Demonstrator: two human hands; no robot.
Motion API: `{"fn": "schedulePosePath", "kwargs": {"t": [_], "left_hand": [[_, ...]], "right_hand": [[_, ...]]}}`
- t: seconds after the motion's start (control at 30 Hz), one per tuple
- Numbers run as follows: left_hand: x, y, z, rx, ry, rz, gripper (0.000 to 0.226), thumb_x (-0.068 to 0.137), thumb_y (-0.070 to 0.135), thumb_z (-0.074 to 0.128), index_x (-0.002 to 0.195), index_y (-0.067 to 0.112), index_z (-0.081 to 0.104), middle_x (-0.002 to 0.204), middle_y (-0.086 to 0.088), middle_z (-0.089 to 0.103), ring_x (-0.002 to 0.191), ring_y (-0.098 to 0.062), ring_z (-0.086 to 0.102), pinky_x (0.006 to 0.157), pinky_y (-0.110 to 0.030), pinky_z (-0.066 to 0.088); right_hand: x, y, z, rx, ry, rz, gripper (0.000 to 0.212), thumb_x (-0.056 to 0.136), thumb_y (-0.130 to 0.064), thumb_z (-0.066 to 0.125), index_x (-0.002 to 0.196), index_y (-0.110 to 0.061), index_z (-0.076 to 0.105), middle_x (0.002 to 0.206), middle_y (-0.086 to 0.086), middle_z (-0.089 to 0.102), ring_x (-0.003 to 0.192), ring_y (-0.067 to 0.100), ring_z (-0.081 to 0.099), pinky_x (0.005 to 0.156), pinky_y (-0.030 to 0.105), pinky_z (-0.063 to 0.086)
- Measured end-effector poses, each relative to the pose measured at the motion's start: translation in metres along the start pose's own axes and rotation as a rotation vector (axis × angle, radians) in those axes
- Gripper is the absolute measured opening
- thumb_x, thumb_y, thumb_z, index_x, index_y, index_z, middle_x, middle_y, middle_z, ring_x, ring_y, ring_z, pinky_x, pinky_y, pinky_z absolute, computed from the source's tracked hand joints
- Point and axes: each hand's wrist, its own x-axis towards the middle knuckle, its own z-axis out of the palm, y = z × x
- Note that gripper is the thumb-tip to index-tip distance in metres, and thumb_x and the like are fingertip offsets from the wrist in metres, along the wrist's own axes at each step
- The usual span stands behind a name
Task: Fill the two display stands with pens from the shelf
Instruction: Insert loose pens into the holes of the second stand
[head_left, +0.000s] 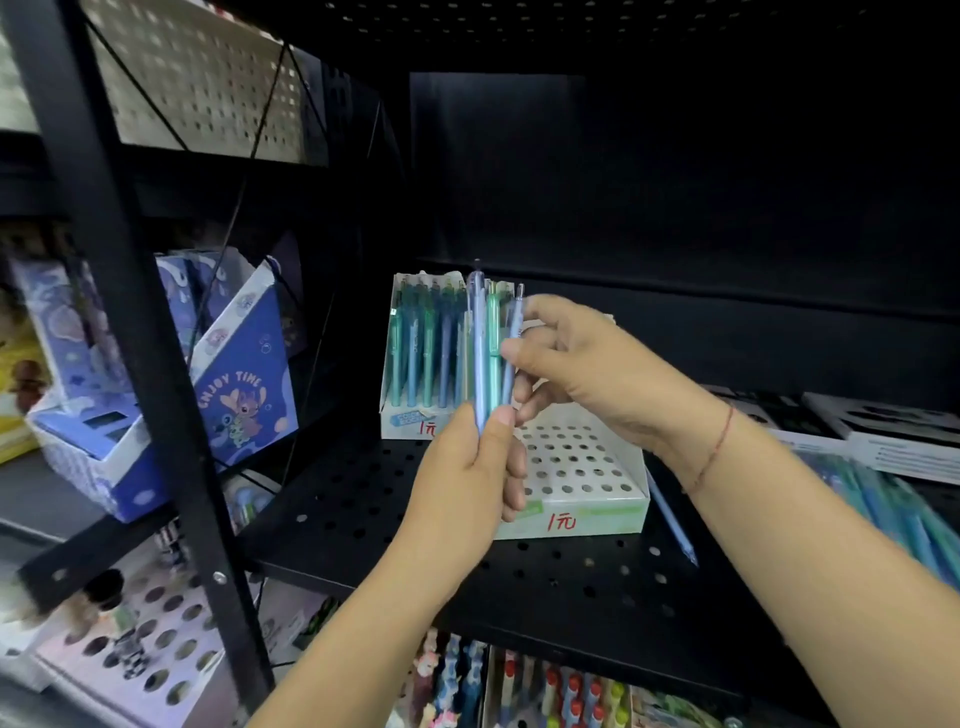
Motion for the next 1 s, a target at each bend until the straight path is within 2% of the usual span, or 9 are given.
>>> {"fn": "schedulePosePath", "kwargs": {"t": [0.1, 0.2, 0.3, 0.37, 0.57, 0.77, 0.87, 1.0], "left_hand": [[0.004, -0.002, -0.007, -0.046, 0.028, 0.008, 0.026, 0.102, 0.028, 0.037, 0.099, 0.008, 0.054, 0.069, 0.000, 0.057, 0.054, -0.014, 0.052, 0.051, -0.022, 0.044], [0.008, -0.004, -0.013, -0.119, 0.067, -0.007, 0.020, 0.103, 0.022, 0.036, 0.103, 0.009, 0.052, 0.070, -0.003, 0.059, 0.053, -0.013, 0.055, 0.050, -0.022, 0.048], [0.009, -0.010, -0.019, -0.135, 0.114, 0.016, 0.018, 0.103, 0.022, 0.037, 0.104, 0.015, 0.053, 0.066, 0.003, 0.057, 0.052, -0.011, 0.052, 0.048, -0.020, 0.045], [0.009, -0.015, -0.021, -0.117, 0.142, 0.048, 0.019, 0.103, 0.023, 0.037, 0.101, 0.018, 0.055, 0.064, 0.007, 0.054, 0.051, -0.008, 0.048, 0.047, -0.018, 0.041], [0.008, -0.025, -0.023, -0.123, 0.159, 0.072, 0.021, 0.103, 0.024, 0.037, 0.097, 0.021, 0.056, 0.064, 0.008, 0.051, 0.050, -0.006, 0.039, 0.051, -0.014, 0.040], [0.006, -0.028, -0.023, -0.132, 0.104, 0.080, 0.022, 0.102, 0.027, 0.038, 0.101, 0.022, 0.059, 0.066, 0.007, 0.053, 0.051, -0.006, 0.041, 0.052, -0.014, 0.042], [0.007, -0.030, -0.023, -0.151, 0.093, 0.084, 0.023, 0.101, 0.028, 0.038, 0.102, 0.024, 0.060, 0.067, 0.007, 0.052, 0.051, -0.006, 0.040, 0.051, -0.014, 0.040], [0.006, -0.032, -0.026, -0.172, 0.076, 0.088, 0.025, 0.100, 0.031, 0.039, 0.100, 0.025, 0.064, 0.067, 0.008, 0.052, 0.051, -0.007, 0.037, 0.051, -0.015, 0.038]], "right_hand": [[0.008, 0.004, 0.002, 0.044, 0.090, -0.077, 0.033, 0.095, -0.006, 0.054, 0.127, -0.012, 0.047, 0.072, 0.013, 0.064, 0.058, 0.014, 0.058, 0.055, 0.023, 0.052], [0.014, 0.008, -0.001, 0.071, 0.283, -0.143, 0.041, 0.095, -0.005, 0.053, 0.133, -0.017, 0.040, 0.075, 0.011, 0.069, 0.055, 0.013, 0.060, 0.053, 0.024, 0.052], [0.018, 0.014, -0.012, -0.100, 0.486, -0.242, 0.038, 0.096, -0.008, 0.052, 0.129, -0.022, 0.041, 0.077, 0.009, 0.069, 0.058, 0.011, 0.062, 0.055, 0.022, 0.053], [0.020, 0.022, -0.013, -0.239, 0.544, -0.271, 0.037, 0.095, -0.009, 0.052, 0.128, -0.023, 0.041, 0.079, 0.007, 0.069, 0.061, 0.007, 0.061, 0.055, 0.018, 0.052], [0.024, 0.049, 0.001, -0.348, 0.524, -0.260, 0.038, 0.096, -0.010, 0.052, 0.131, -0.021, 0.040, 0.079, 0.014, 0.066, 0.071, 0.026, 0.063, 0.063, 0.026, 0.058], [0.031, 0.063, 0.004, -0.436, 0.500, -0.243, 0.038, 0.095, -0.013, 0.054, 0.129, -0.024, 0.041, 0.078, 0.008, 0.065, 0.067, 0.018, 0.064, 0.071, 0.043, 0.056], [0.031, 0.070, 0.005, -0.487, 0.457, -0.221, 0.047, 0.095, -0.015, 0.054, 0.138, -0.027, 0.037, 0.076, 0.000, 0.061, 0.068, 0.014, 0.064, 0.074, 0.035, 0.055], [0.030, 0.073, 0.004, -0.528, 0.437, -0.202, 0.052, 0.095, -0.019, 0.054, 0.141, -0.035, 0.035, 0.080, 0.002, 0.060, 0.070, 0.015, 0.060, 0.071, 0.030, 0.052]]}}
